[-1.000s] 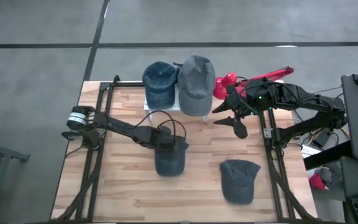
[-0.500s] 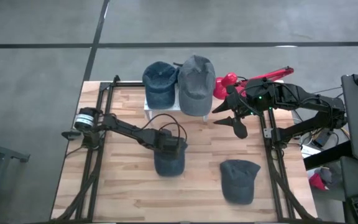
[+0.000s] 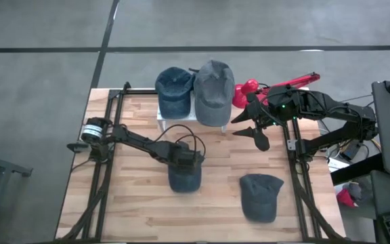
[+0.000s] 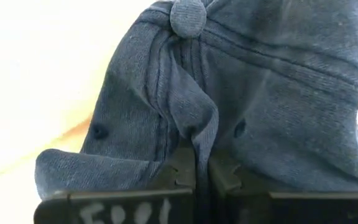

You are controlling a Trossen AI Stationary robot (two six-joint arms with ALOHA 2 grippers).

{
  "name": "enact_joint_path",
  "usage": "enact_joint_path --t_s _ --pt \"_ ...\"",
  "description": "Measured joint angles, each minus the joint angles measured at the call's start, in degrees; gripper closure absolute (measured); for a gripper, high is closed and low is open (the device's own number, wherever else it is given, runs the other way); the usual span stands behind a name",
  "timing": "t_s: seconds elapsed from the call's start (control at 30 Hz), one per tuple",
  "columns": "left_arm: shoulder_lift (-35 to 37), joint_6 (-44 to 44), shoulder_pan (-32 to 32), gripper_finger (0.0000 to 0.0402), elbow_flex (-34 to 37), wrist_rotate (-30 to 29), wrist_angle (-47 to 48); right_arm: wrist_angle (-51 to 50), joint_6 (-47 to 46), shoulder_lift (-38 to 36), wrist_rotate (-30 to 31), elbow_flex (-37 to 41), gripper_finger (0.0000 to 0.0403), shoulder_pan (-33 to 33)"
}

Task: Pick & Place hat
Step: Stack the left blue cap on the blue cap on the shelf

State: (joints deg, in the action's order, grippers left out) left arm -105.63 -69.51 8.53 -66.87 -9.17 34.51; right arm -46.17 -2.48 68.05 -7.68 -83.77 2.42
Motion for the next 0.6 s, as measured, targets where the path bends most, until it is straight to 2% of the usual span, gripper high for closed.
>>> enact_joint_path --t_s 0.6 --pt "5.81 4.99 4.13 0.0401 -7.85 -0.30 3.96 0.00 0.10 0.00 0.02 0.00 0.0199 0.00"
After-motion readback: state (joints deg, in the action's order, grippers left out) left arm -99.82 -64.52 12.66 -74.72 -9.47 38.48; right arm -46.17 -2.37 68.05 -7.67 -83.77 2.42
